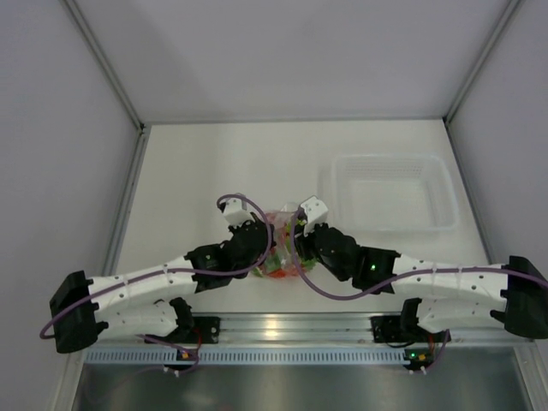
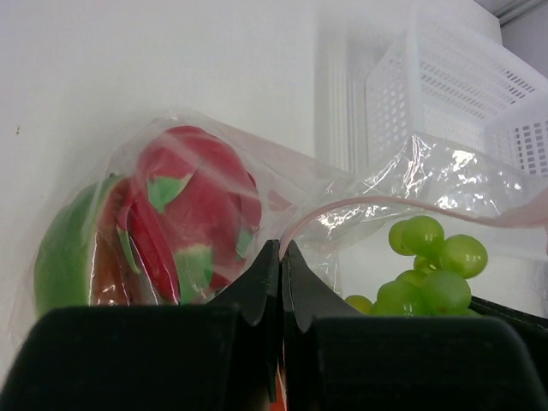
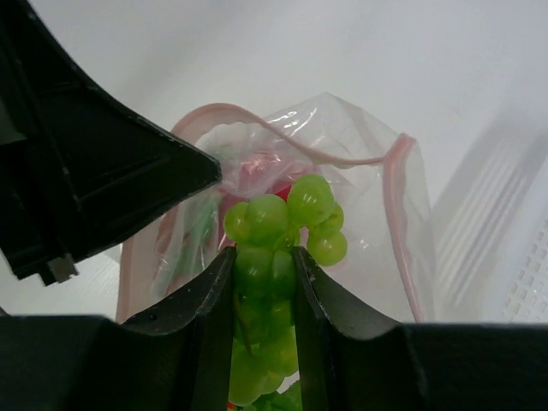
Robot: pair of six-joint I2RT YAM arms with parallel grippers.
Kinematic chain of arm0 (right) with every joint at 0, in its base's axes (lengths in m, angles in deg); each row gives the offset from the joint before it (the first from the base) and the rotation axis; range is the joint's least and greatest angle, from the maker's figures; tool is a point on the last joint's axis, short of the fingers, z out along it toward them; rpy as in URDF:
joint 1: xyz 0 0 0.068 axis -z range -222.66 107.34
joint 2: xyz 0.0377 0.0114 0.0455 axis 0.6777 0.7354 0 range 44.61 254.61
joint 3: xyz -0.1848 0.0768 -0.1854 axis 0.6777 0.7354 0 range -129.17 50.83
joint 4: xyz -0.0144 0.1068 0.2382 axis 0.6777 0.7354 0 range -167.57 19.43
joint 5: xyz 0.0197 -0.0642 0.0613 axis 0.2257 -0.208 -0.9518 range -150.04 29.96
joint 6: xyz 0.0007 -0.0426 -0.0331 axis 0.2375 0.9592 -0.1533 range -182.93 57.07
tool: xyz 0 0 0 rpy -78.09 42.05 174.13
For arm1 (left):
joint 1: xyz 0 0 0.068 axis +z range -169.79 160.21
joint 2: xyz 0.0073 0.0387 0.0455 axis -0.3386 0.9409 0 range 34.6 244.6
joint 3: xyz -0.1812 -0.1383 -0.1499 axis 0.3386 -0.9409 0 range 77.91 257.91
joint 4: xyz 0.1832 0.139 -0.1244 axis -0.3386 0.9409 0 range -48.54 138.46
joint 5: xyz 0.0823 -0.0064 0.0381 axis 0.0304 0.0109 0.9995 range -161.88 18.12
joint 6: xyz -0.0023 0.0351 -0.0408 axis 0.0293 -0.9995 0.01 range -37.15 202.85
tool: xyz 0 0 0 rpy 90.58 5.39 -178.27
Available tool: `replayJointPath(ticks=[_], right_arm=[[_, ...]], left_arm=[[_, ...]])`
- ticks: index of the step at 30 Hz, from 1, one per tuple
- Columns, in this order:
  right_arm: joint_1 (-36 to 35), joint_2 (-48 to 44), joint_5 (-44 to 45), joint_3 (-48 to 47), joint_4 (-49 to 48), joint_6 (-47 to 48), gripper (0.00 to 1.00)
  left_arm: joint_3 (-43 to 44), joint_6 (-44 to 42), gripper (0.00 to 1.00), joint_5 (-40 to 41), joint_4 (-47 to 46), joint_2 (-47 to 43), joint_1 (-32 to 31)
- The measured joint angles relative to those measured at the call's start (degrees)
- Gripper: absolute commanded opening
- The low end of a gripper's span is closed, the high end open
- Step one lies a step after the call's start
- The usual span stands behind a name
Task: Open the zip-top bag and remove the fake food
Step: Pick up the fake fruit from the zipper food storage bag.
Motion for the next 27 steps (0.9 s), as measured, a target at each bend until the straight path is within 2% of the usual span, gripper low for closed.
replayJointPath(ticks=[8, 16, 27], right_arm=[[-0.4, -2.4, -1.8, -0.2, -0.4, 2.6, 0.06], [-0.5, -2.4, 0.3, -2.0, -2.6, 4.2, 0.06], [-0.5, -1.6, 2.2, -10.2, -2.6, 6.1, 0.06]], left_arm=[[0.6, 0.0, 0.0, -1.3, 0.1, 1.5, 0.0], [0.7, -0.1, 0.0, -1.4, 0.1, 1.5, 0.0], [0.7, -0.1, 0.0, -1.3, 0.1, 1.2, 0.0]])
